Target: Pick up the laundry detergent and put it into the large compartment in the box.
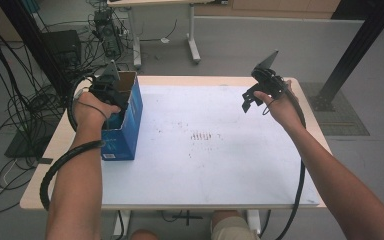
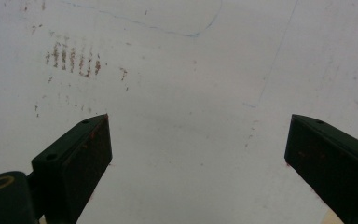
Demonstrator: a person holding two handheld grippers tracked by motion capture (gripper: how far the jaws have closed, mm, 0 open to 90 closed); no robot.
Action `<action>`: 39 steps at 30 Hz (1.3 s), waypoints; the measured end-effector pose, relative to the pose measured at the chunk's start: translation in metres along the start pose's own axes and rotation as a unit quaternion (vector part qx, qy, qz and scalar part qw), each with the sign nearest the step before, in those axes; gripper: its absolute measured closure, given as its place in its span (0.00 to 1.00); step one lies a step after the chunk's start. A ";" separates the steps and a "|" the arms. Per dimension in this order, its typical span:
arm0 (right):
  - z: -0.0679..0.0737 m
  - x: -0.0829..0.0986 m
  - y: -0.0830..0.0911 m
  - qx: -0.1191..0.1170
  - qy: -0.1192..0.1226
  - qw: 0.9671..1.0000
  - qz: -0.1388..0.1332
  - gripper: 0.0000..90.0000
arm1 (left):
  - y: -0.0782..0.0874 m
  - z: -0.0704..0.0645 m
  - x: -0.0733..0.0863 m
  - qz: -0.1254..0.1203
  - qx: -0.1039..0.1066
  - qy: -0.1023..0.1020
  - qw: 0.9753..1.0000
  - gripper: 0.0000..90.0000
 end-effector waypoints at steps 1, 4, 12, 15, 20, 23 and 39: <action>0.000 0.000 0.000 0.000 0.000 1.000 0.000 0.08 | 0.000 0.000 0.000 0.000 0.000 -0.001 1.000 0.40; 0.000 0.000 0.000 -0.001 -0.001 1.000 0.000 0.08 | 0.002 0.002 0.001 -0.002 -0.001 0.001 1.000 0.37; 0.004 0.001 -0.001 -0.001 0.004 1.000 -0.002 0.08 | 0.011 0.001 0.004 -0.005 -0.007 -0.002 1.000 0.33; 0.005 0.001 0.000 -0.003 0.006 1.000 -0.003 0.08 | 0.015 0.002 0.005 -0.006 -0.008 -0.003 1.000 0.32; 0.008 0.000 0.001 -0.003 0.008 1.000 -0.003 0.08 | 0.026 0.003 0.009 -0.009 -0.007 -0.007 1.000 0.30; 0.010 0.000 0.001 -0.003 0.008 1.000 -0.005 0.08 | 0.034 0.004 0.012 -0.012 -0.006 -0.009 1.000 0.29; 0.027 -0.007 -0.007 0.001 0.014 1.000 0.009 0.08 | 0.071 -0.011 0.026 -0.029 0.023 -0.053 0.998 0.17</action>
Point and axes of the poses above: each handheld gripper's, and its own axes: y roughly backward along the jaws, x roughly out of its underside, z roughly to its left, the point moved 6 cm from there along -y, roughly forward along the jaws, and after that the axes turned 8 degrees about -x, right-handed, at the moved point
